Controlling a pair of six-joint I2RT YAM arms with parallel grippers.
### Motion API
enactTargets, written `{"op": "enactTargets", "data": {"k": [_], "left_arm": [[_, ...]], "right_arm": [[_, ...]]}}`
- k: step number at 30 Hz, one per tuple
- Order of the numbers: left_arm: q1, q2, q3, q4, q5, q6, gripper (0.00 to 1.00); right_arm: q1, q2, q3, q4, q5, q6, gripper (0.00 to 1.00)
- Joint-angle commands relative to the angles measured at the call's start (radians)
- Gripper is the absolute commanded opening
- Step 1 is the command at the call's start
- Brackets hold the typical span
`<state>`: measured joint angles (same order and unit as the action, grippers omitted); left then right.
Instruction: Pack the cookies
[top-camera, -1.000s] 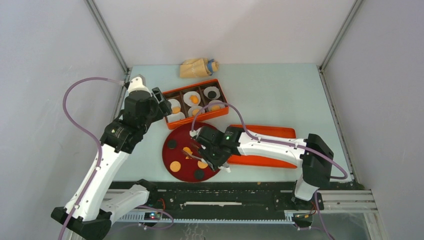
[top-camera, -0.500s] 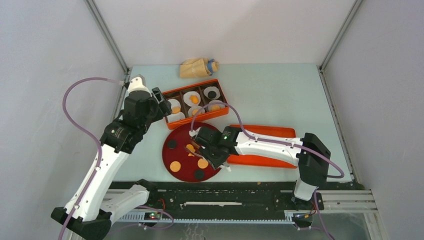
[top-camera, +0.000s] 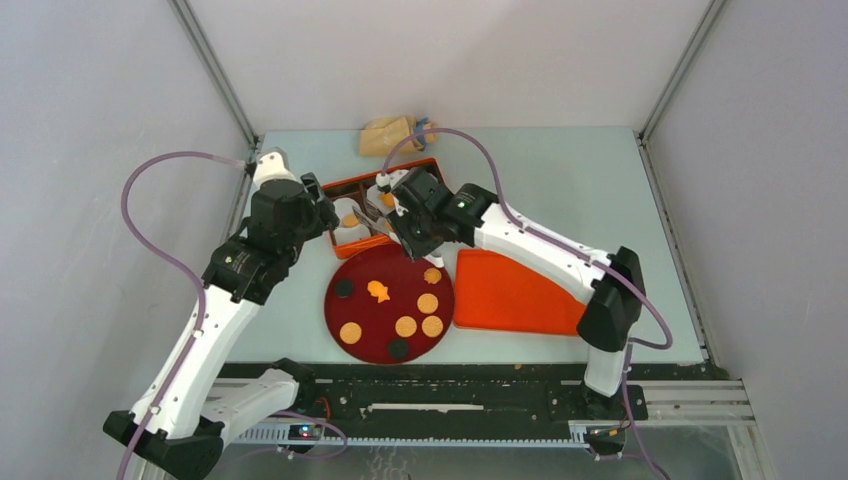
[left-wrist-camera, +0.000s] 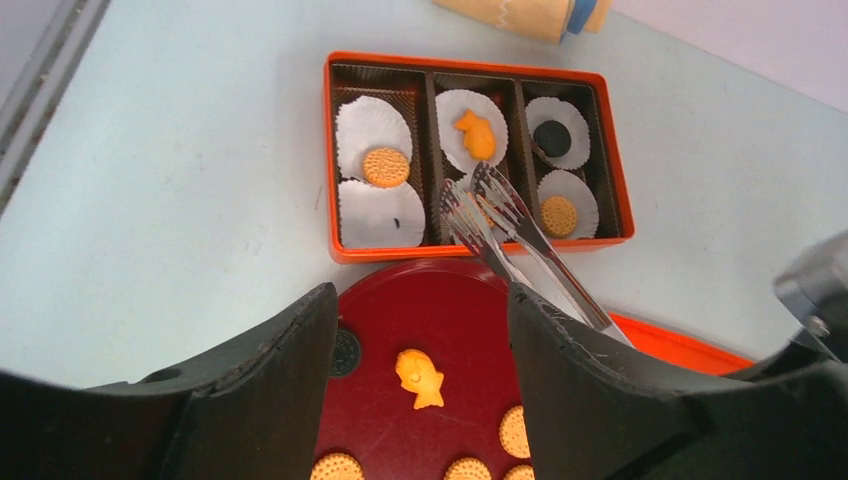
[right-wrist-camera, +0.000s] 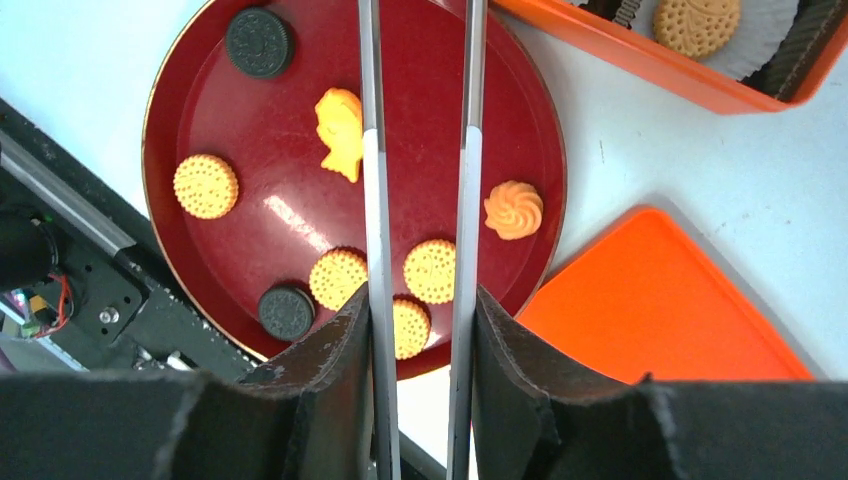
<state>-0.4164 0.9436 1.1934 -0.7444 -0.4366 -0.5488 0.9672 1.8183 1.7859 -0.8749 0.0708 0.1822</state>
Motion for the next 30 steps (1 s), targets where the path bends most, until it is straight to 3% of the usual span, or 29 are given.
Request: {"op": "enactTargets", "data": {"k": [1,10,20,30], "left_arm": [[0.005,0.015,0.078,0.037,-0.087,0.049,0.68],[0.015,0.098,0.085,0.090,-0.093,0.079,0.69],[0.018,0.090,0.069,0.089,-0.027,0.056,0.68],[0.017,0.030,0.064,0.057,0.006,0.037,0.69]], "right_arm": [[-0.032,0.065,0.072,0.014,-0.090,-0.056,0.13],[-0.036,0.046,0.066,-0.020,-0.131,-0.110,0.13],[0.071,-0.091,-0.169,-0.013,-0.261,-0.097,0.15],[0.143,-0.047,-0.206,0.031,-0.232,-0.070,0.35]]}}
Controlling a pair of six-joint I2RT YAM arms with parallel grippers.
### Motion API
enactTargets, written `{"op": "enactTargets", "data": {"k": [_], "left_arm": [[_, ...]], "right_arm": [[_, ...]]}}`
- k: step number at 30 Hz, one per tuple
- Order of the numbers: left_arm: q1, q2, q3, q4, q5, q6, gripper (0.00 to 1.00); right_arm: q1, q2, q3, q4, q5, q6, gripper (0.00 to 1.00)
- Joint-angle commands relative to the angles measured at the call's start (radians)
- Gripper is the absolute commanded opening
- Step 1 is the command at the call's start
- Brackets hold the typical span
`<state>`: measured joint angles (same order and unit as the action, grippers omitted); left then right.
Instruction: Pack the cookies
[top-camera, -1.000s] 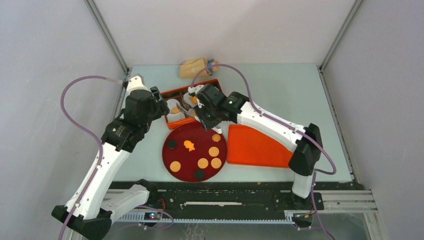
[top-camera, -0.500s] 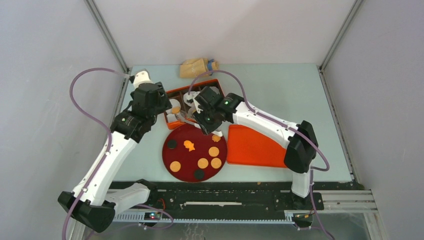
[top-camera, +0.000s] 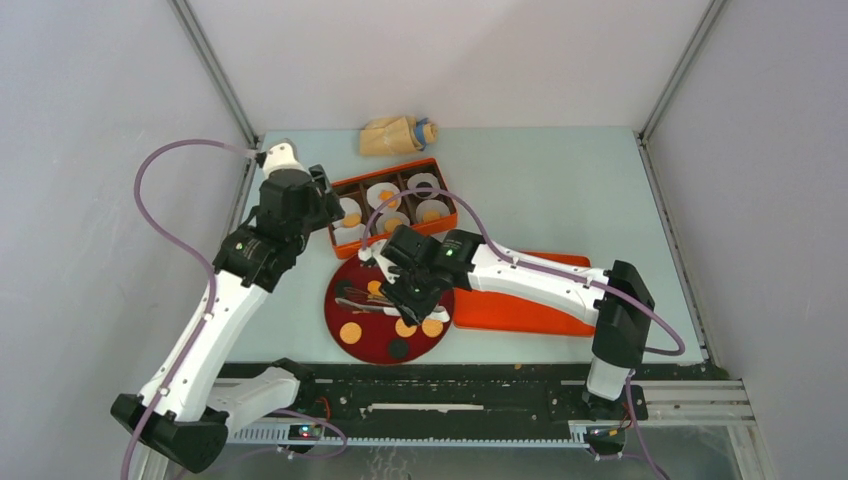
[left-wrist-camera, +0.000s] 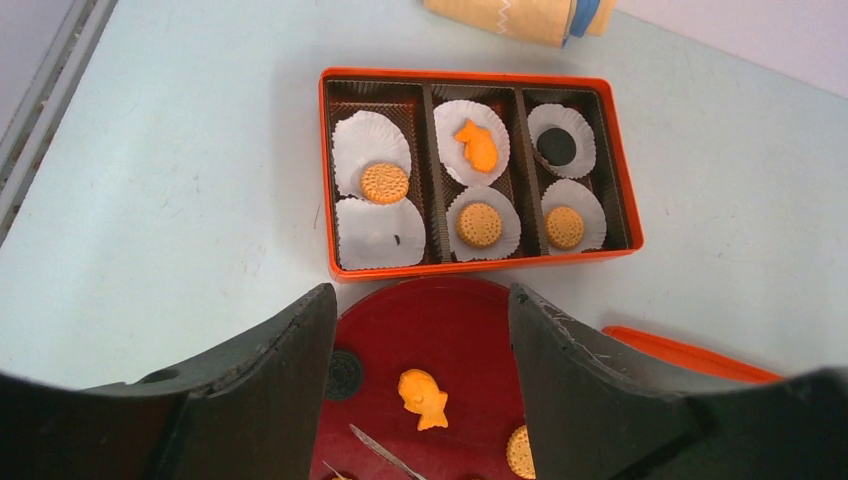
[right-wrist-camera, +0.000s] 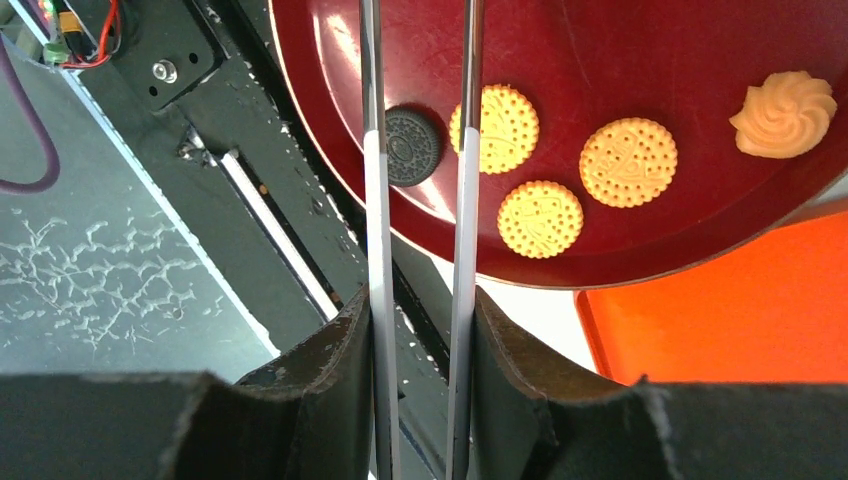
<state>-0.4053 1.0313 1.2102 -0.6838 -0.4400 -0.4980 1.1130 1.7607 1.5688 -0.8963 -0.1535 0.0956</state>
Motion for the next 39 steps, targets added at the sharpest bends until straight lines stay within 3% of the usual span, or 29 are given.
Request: {"op": "enactTargets", "data": {"k": [1,11,27,39], "left_arm": [[0.006,-0.065,0.046,-0.007,0.007,-0.014,0.69],[0.006,-0.106,0.034,-0.026,-0.015,-0.008,0.70],[0.008,-0.121,0.025,-0.032,-0.014,-0.009,0.71],[0.008,-0.135,0.020,-0.030,-0.003,-0.009,0.72]], "right_arm": [[-0.004,0.019,0.013,0.057,-0.005,0.018,0.36],[-0.039,0.093,0.039,0.067,0.016,0.017,0.37],[-0.044,0.134,0.089,0.045,-0.012,0.020,0.49],[-0.038,0.224,0.176,0.014,-0.009,0.015,0.49]]}}
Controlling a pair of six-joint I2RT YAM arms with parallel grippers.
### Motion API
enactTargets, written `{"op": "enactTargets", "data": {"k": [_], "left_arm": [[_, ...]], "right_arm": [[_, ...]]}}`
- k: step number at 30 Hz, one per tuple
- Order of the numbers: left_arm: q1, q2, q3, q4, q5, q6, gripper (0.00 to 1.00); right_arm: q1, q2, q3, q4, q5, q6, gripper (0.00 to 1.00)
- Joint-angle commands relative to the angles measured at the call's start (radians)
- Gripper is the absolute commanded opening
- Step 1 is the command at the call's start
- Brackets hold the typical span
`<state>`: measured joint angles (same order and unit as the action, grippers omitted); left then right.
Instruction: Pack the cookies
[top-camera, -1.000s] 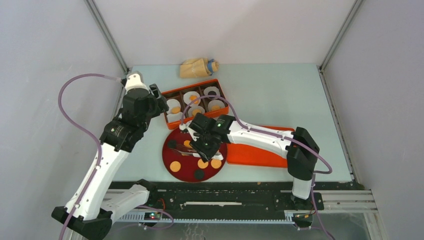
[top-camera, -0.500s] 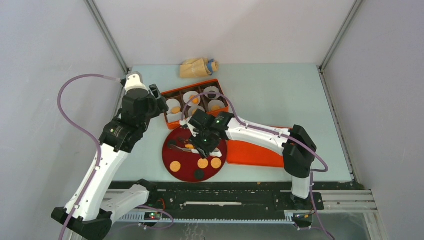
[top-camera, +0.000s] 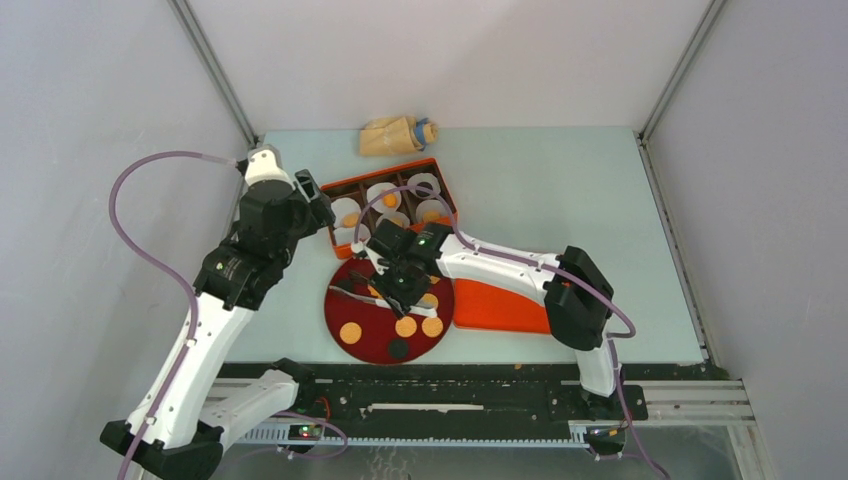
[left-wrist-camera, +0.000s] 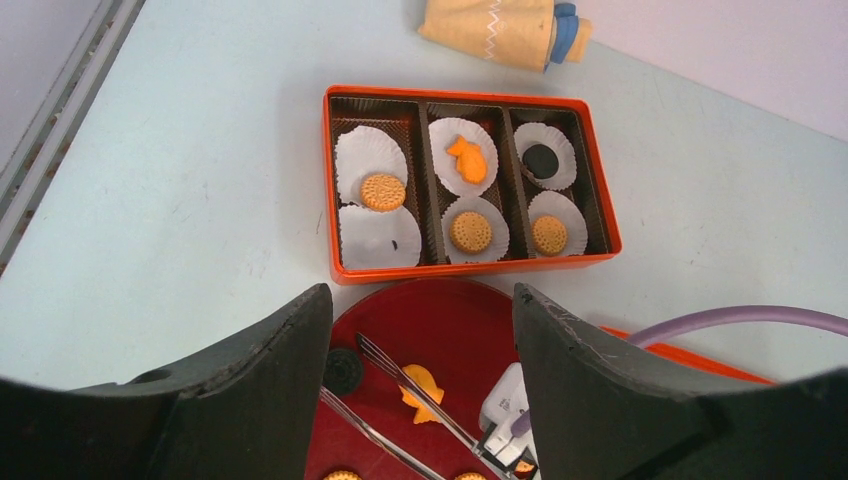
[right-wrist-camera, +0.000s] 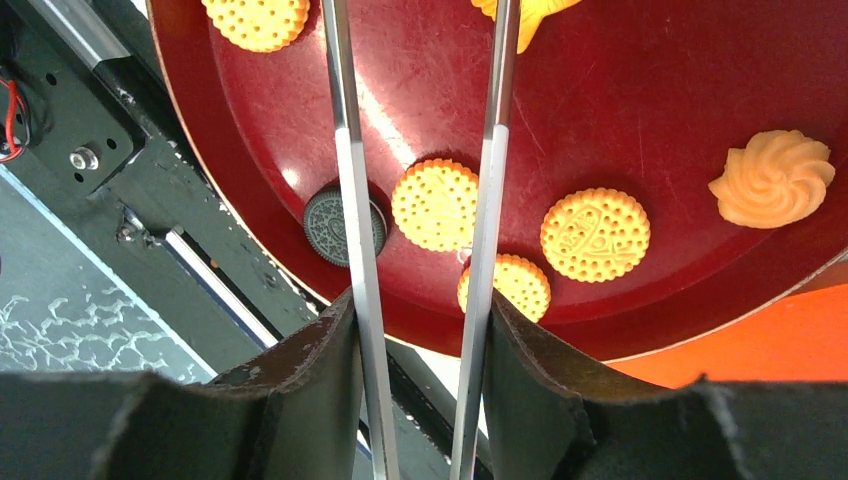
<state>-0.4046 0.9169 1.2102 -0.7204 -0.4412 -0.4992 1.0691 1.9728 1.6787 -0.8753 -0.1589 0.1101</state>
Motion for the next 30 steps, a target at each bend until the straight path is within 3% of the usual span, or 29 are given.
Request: {"op": "enactTargets", "data": {"k": [1,4,7,13,21,30], "left_arm": [[0.007,-0.021,0.020,0.007,-0.003,-0.008,0.72],[0.007,-0.024,0.016,0.006,-0.006,-0.007,0.72],[0.006,-0.031,0.010,0.006,-0.007,-0.007,0.72],[0.007,-0.043,-0.004,0.006,-0.006,-0.011,0.72],[0.007,-0.051,-0.007,0.016,0.001,-0.012,0.72],[0.007,-0.042,0.002,0.022,0.005,-0.007,0.72]], "right_arm": [[0.006,0.020,0.075,-0.012,-0.003,-0.001,0.49],[0.008,0.041,0.108,-0.037,0.028,0.003,0.47],[0.014,0.036,0.123,-0.050,0.072,-0.002,0.34],[0.019,-0.018,0.127,-0.058,0.179,-0.003,0.19],[0.002,-0.084,0.156,-0.031,0.216,-0.007,0.15],[-0.075,-0.038,0.255,0.013,0.219,-0.012,0.15]]}}
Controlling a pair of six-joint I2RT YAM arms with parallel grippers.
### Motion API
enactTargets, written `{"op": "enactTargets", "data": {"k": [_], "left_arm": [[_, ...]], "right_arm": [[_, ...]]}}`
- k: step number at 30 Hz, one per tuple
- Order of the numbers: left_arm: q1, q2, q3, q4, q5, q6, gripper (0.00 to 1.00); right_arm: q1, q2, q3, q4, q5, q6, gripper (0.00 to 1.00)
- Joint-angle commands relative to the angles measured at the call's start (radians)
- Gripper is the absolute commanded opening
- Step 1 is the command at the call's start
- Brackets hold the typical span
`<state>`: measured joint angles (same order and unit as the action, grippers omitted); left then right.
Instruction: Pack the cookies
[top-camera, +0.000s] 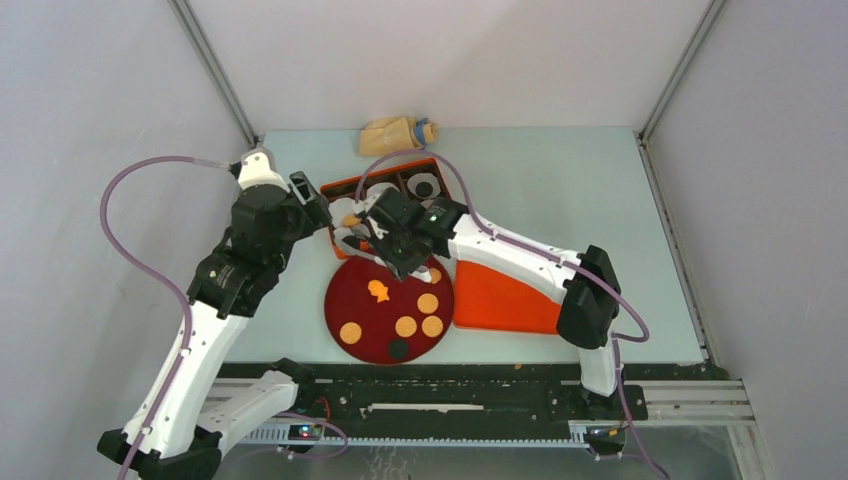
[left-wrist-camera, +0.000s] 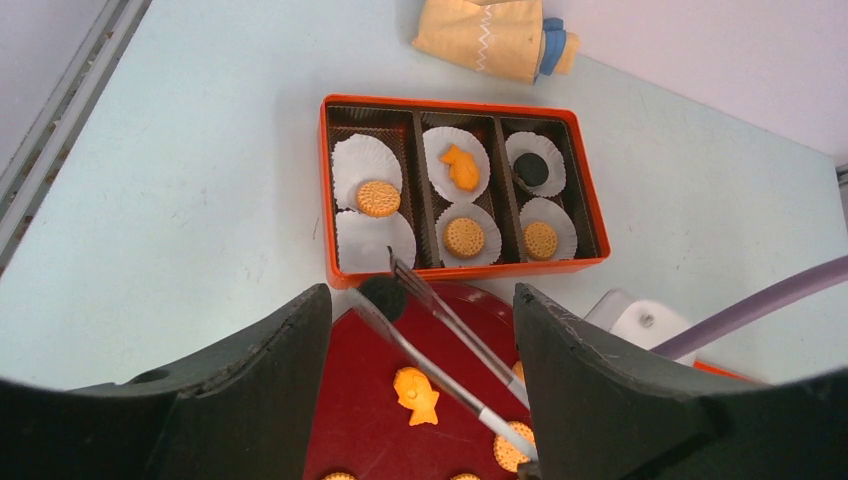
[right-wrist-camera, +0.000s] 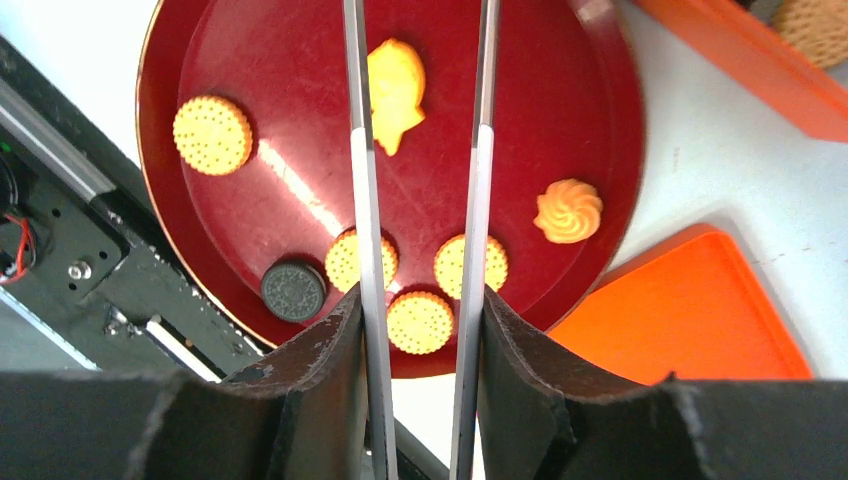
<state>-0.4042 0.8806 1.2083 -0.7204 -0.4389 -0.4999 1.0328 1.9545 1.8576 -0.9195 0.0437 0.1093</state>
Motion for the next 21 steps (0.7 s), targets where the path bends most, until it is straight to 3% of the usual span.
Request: {"op": "enactTargets", "data": {"k": [1,12,21], "left_arm": [[0.007,-0.004,0.004,0.024,0.002,-0.006,0.72],[0.007,0.026,0.006,0.027,-0.010,0.004,0.72],[0.010,0.047,0.014,0.030,-0.009,0.008,0.72]], "right_arm": [[-0.050,-0.004,0.094,0.058,0.013,-0.013,0.15],[-0.120,0.137,0.237,0.048,-0.047,-0.040,0.14],[-0.105,0.122,0.168,0.042,-0.097,-0.034,0.14]]}}
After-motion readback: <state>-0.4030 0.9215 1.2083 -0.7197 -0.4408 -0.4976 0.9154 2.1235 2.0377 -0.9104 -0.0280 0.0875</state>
